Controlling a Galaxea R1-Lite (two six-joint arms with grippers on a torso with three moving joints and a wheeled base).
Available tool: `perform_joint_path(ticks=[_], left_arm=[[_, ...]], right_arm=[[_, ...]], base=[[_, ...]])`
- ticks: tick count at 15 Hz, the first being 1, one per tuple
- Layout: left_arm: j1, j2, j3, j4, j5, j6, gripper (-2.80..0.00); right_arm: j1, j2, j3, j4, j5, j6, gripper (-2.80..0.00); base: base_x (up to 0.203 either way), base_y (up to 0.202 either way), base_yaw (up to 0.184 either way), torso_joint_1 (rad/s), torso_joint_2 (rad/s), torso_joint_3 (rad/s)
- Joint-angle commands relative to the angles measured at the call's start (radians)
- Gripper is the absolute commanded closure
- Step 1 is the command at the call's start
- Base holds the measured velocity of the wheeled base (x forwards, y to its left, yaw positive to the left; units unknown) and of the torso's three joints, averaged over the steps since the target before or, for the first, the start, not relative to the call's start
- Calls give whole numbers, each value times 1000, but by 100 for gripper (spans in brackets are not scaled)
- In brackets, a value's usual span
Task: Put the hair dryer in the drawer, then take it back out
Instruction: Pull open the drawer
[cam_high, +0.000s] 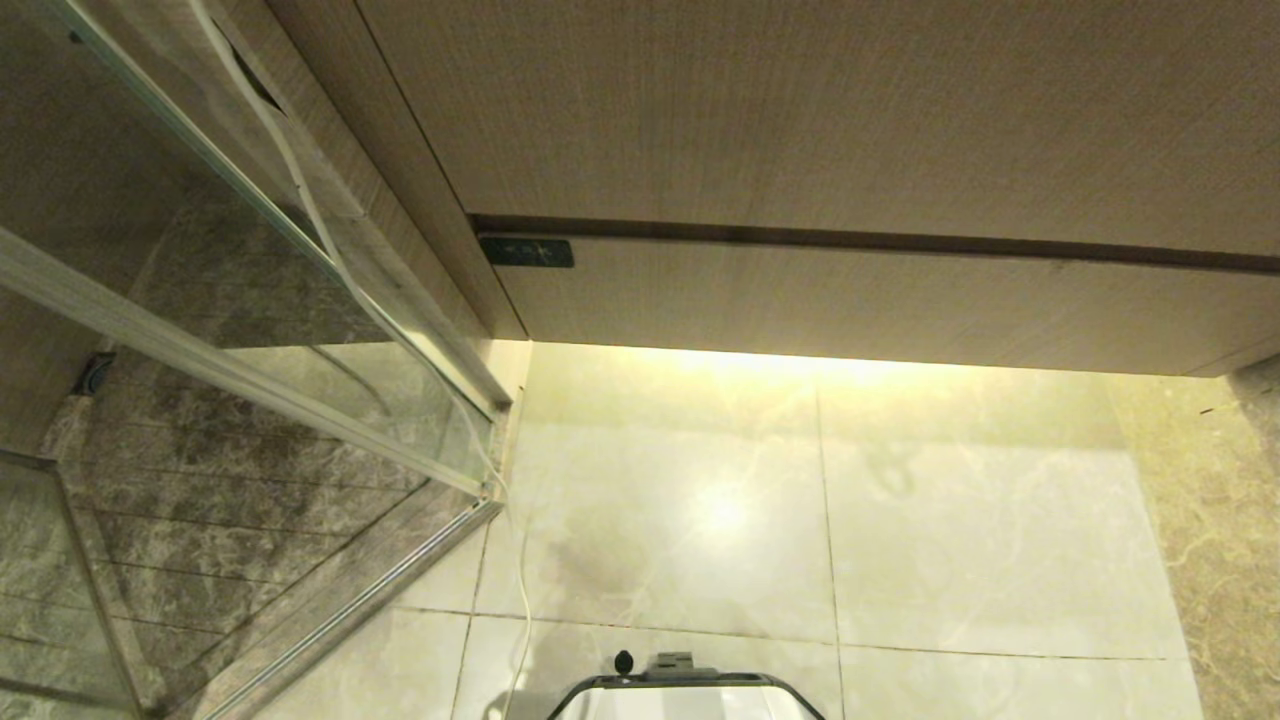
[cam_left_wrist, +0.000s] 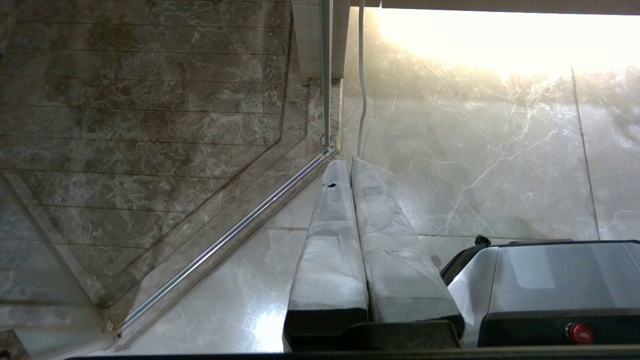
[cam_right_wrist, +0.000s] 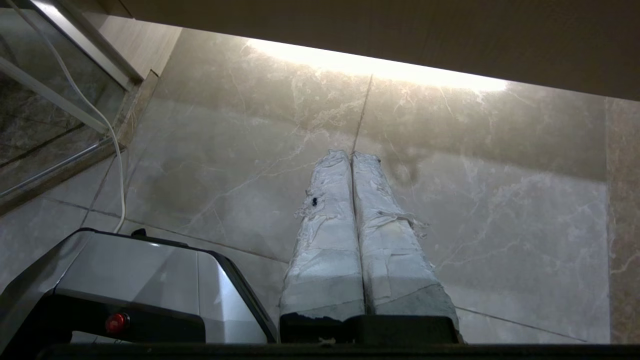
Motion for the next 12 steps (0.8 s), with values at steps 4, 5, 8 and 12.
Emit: perform_joint_path(ticks=[4, 5, 8, 12], left_arm=[[0, 0, 2, 0, 0, 0, 0], [0, 0, 2, 0, 0, 0, 0], [0, 0, 0, 0, 0, 0, 0], [0, 0, 2, 0, 0, 0, 0]], right_arm=[[0, -39, 40, -2, 1, -1, 0], [0, -39, 40, -3, 4, -4, 0], [0, -39, 40, -6, 3, -1, 0], [0, -39, -19, 7, 6, -5, 0]], base=[[0, 0, 0, 0, 0, 0], [0, 0, 0, 0, 0, 0], [0, 0, 0, 0, 0, 0], [0, 0, 0, 0, 0, 0]])
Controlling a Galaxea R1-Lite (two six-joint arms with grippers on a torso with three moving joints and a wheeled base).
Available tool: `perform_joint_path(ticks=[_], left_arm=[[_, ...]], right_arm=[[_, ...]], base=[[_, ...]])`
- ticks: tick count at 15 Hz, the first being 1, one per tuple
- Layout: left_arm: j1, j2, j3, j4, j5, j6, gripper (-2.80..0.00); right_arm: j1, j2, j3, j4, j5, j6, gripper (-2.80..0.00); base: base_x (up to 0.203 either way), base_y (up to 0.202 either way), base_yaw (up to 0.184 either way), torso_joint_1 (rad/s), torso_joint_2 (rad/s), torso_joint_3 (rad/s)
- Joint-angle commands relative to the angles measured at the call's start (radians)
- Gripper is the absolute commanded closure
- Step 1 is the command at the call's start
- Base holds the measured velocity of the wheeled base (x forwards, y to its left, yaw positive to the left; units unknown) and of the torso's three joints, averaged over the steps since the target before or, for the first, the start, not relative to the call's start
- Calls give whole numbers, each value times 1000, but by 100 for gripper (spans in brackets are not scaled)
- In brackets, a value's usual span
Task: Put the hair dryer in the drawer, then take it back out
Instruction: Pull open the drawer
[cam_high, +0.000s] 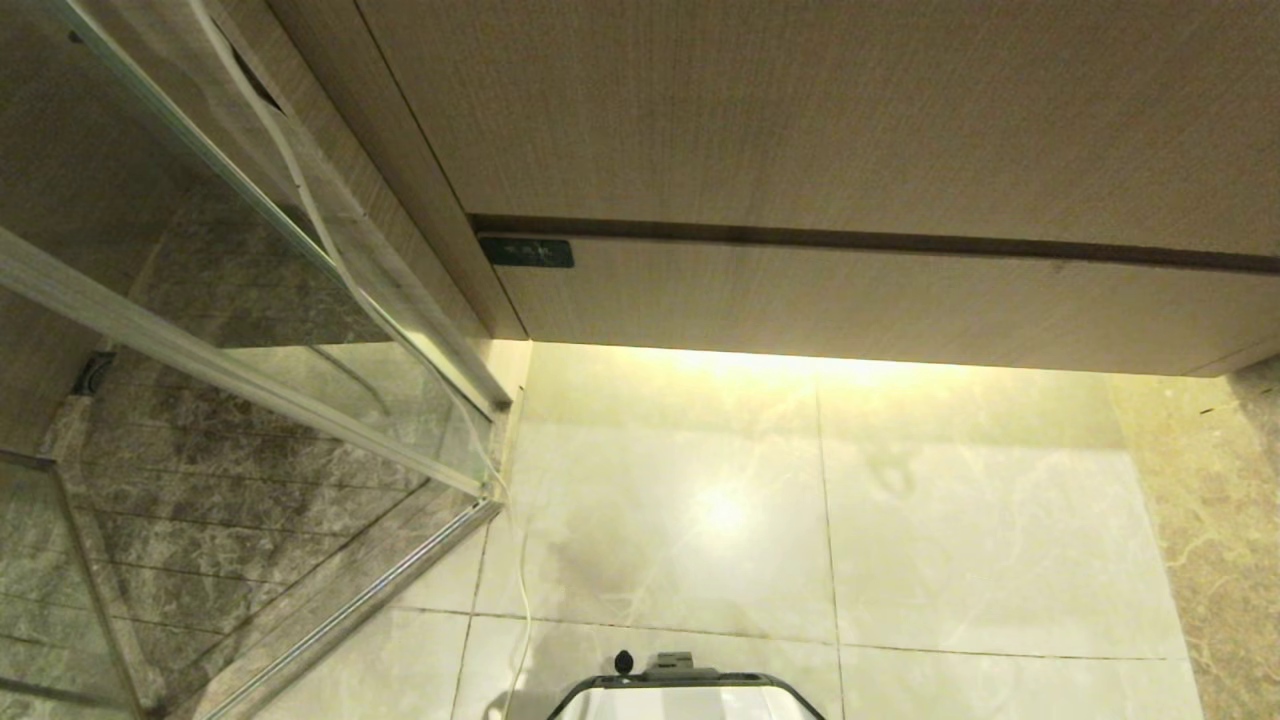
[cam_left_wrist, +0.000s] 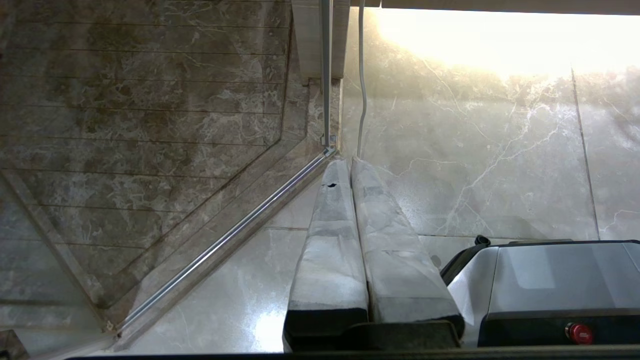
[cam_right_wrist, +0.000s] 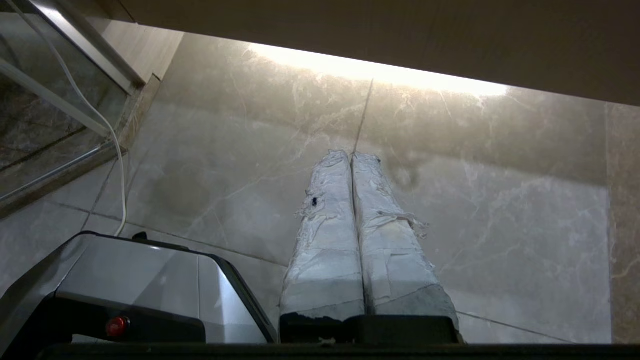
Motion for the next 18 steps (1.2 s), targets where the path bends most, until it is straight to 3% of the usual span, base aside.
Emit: perform_joint_path(ticks=[1, 3, 6, 8, 10, 13, 18], left_arm=[[0, 0, 2, 0, 0, 0, 0], [0, 0, 2, 0, 0, 0, 0], [0, 0, 0, 0, 0, 0, 0], [0, 0, 2, 0, 0, 0, 0], [0, 0, 2, 0, 0, 0, 0], [0, 0, 2, 0, 0, 0, 0], [0, 0, 2, 0, 0, 0, 0]], right_arm=[[0, -39, -97, 51, 0, -2, 0], [0, -39, -337, 181, -3, -2, 0], [-25, 12, -751, 477, -7, 0, 0], [-50, 162, -900, 578, -6, 28, 0], [-64, 318, -996, 634, 14, 80, 0], [-71, 508, -1109, 776, 68, 90, 0], [-58, 619, -958, 808, 136, -87, 0]], base=[[0, 0, 0, 0, 0, 0], [0, 0, 0, 0, 0, 0], [0, 0, 0, 0, 0, 0], [0, 0, 0, 0, 0, 0], [0, 0, 0, 0, 0, 0], [0, 0, 0, 0, 0, 0], [0, 0, 0, 0, 0, 0]])
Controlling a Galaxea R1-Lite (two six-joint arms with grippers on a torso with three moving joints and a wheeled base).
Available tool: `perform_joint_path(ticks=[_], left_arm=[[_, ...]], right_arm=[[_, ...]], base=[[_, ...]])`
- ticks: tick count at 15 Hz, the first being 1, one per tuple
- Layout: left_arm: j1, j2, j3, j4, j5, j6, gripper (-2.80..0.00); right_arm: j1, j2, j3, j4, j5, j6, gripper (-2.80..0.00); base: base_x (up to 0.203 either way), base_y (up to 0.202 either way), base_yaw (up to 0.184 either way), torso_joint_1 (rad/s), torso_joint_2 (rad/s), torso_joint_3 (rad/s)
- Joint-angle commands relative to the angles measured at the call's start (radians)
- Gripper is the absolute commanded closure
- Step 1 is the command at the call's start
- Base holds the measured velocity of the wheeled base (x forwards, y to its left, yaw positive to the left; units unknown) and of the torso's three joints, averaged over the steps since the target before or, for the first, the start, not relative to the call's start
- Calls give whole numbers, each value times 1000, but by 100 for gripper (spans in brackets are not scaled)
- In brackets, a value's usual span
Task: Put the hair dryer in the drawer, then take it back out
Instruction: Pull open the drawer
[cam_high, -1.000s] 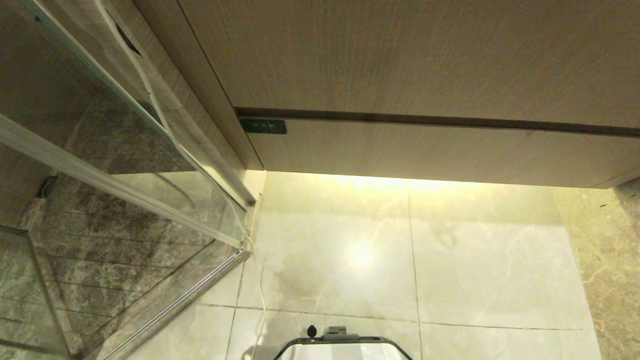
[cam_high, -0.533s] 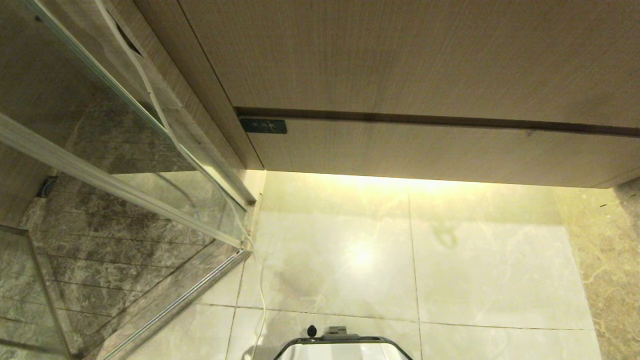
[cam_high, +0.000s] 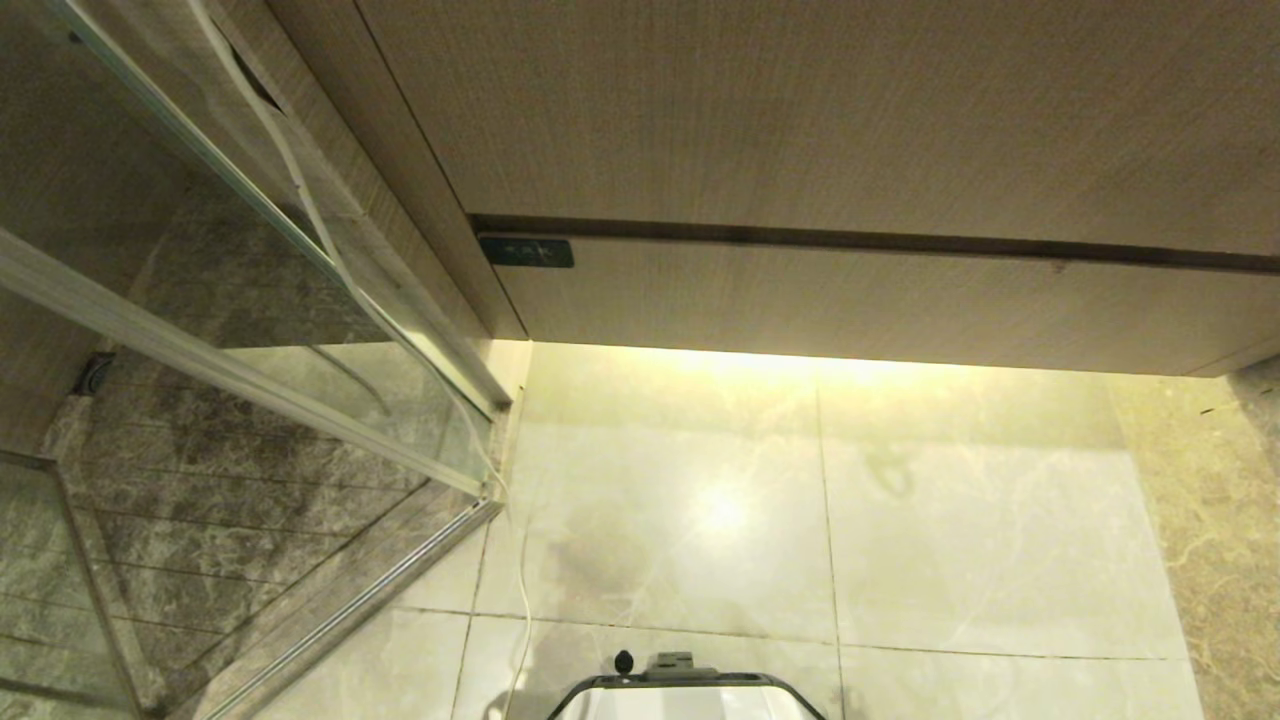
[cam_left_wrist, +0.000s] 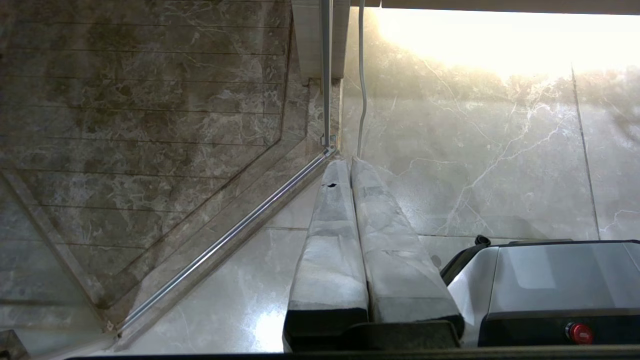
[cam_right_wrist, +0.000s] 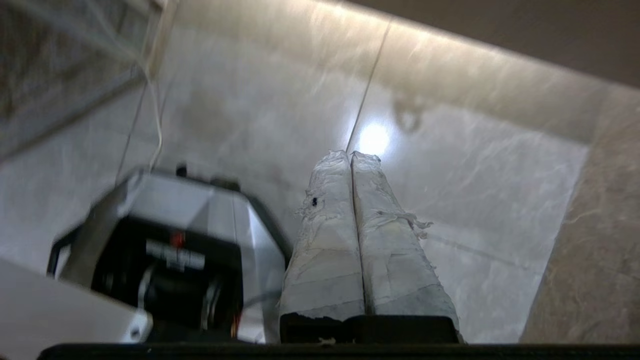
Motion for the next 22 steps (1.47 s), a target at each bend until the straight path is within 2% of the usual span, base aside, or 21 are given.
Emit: perform_joint_path(ticks=[1, 3, 4, 5, 7, 8, 10, 12, 14, 16, 18, 19, 20, 22], left_arm=[[0, 0, 2, 0, 0, -1, 0], [0, 0, 2, 0, 0, -1, 0], [0, 0, 2, 0, 0, -1, 0], [0, 0, 2, 0, 0, -1, 0], [0, 0, 2, 0, 0, -1, 0], [0, 0, 2, 0, 0, -1, 0], [0, 0, 2, 0, 0, -1, 0], [0, 0, 2, 0, 0, -1, 0], [0, 0, 1, 0, 0, -1, 0], [0, 0, 2, 0, 0, -1, 0], [0, 0, 1, 0, 0, -1, 0], [0, 0, 2, 0, 0, -1, 0], [0, 0, 2, 0, 0, -1, 0], [0, 0, 0, 0, 0, -1, 0]], right_arm=[[6, 74, 52, -2, 29, -22, 0], [2, 181, 117, -37, 56, -81, 0], [-4, 246, 151, -66, 47, -126, -280], [-8, 307, 178, -101, -5, -179, -280], [-19, 419, 239, -268, -278, -373, -280], [-23, 471, 272, -381, -331, -444, -280], [-20, 579, 329, -607, -351, -554, -280], [-13, 661, 342, -811, -276, -685, -280], [-13, 744, 352, -1024, -240, -842, -280], [-13, 831, 379, -1222, -184, -927, -280], [-40, 897, 393, -1261, 6, -985, -280], [-77, 924, 387, -1277, 73, -1037, -280], [-110, 946, 377, -1290, 105, -1103, -280], [-150, 984, 357, -1300, 180, -1164, -280]], base=[[0, 0, 0, 0, 0, 0], [0, 0, 0, 0, 0, 0], [0, 0, 0, 0, 0, 0], [0, 0, 0, 0, 0, 0], [0, 0, 0, 0, 0, 0], [0, 0, 0, 0, 0, 0], [0, 0, 0, 0, 0, 0], [0, 0, 0, 0, 0, 0], [0, 0, 0, 0, 0, 0], [0, 0, 0, 0, 0, 0], [0, 0, 0, 0, 0, 0], [0, 0, 0, 0, 0, 0], [0, 0, 0, 0, 0, 0], [0, 0, 0, 0, 0, 0]])
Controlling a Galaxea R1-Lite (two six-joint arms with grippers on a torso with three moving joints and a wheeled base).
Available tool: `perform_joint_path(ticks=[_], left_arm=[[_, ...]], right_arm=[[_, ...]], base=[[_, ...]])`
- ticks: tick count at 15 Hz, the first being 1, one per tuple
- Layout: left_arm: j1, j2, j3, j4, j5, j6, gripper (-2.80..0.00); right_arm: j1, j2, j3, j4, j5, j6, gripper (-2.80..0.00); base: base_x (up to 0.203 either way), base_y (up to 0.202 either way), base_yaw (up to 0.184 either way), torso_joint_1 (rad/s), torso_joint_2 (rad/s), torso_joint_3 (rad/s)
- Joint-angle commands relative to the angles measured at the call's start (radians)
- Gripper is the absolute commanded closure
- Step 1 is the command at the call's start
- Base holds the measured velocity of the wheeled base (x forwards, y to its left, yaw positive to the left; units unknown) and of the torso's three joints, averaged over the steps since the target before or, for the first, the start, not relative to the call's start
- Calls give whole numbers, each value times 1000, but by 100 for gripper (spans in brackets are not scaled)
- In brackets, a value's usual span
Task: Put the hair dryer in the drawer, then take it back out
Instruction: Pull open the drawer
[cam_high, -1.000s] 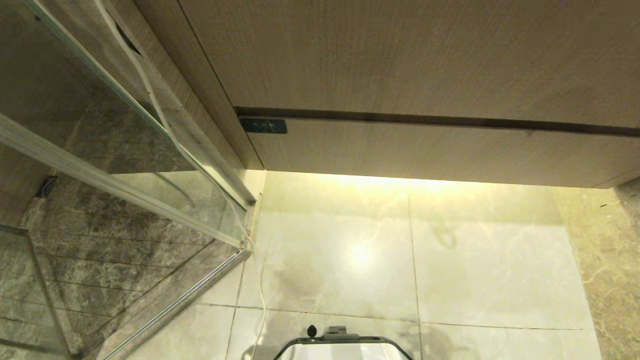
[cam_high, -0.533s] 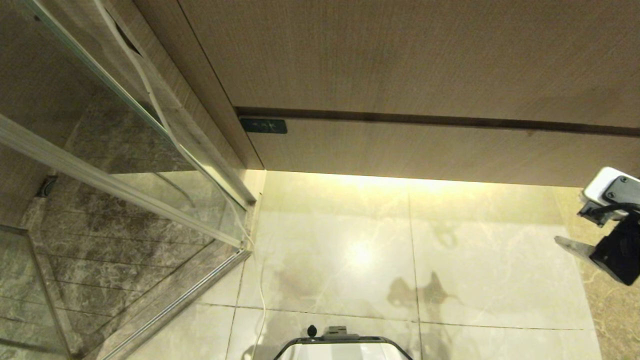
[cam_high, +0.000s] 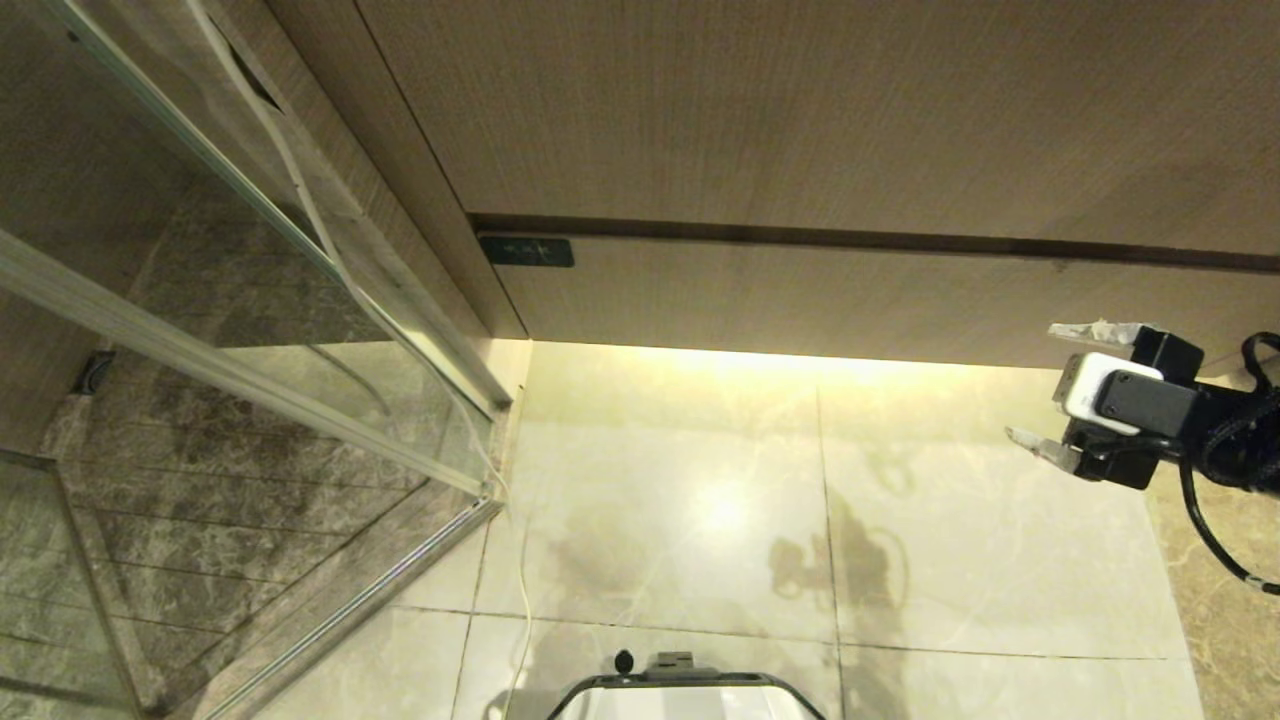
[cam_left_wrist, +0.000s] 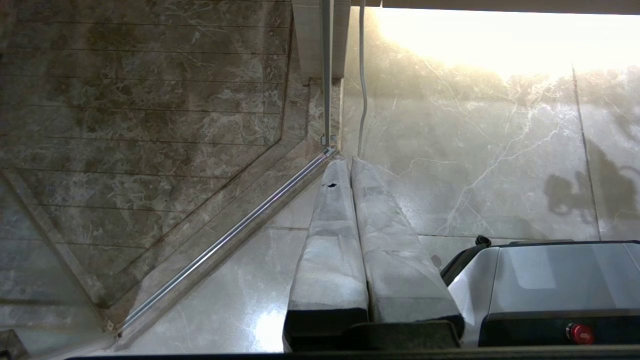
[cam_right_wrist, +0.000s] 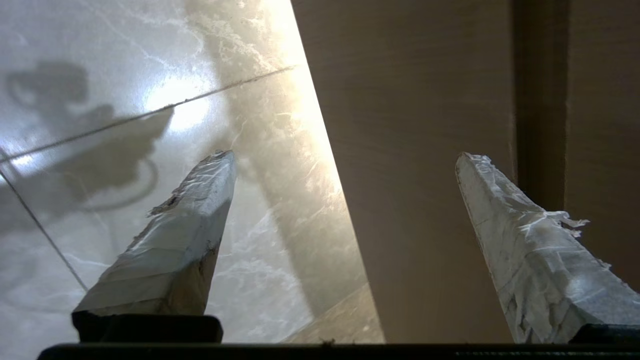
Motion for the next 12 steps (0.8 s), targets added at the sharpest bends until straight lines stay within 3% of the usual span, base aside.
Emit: perform_joint_path(ticks=[1, 4, 12], left_arm=[[0, 0, 2, 0, 0, 0, 0], [0, 0, 2, 0, 0, 0, 0], [0, 0, 2, 0, 0, 0, 0]], right_arm=[[-46, 86, -33, -28, 102, -52, -280], [-74, 160, -78, -157, 147, -67, -280], [-103, 267, -206, -207, 186, -56, -280]], base=[[0, 0, 0, 0, 0, 0], [0, 0, 0, 0, 0, 0], [0, 0, 0, 0, 0, 0]])
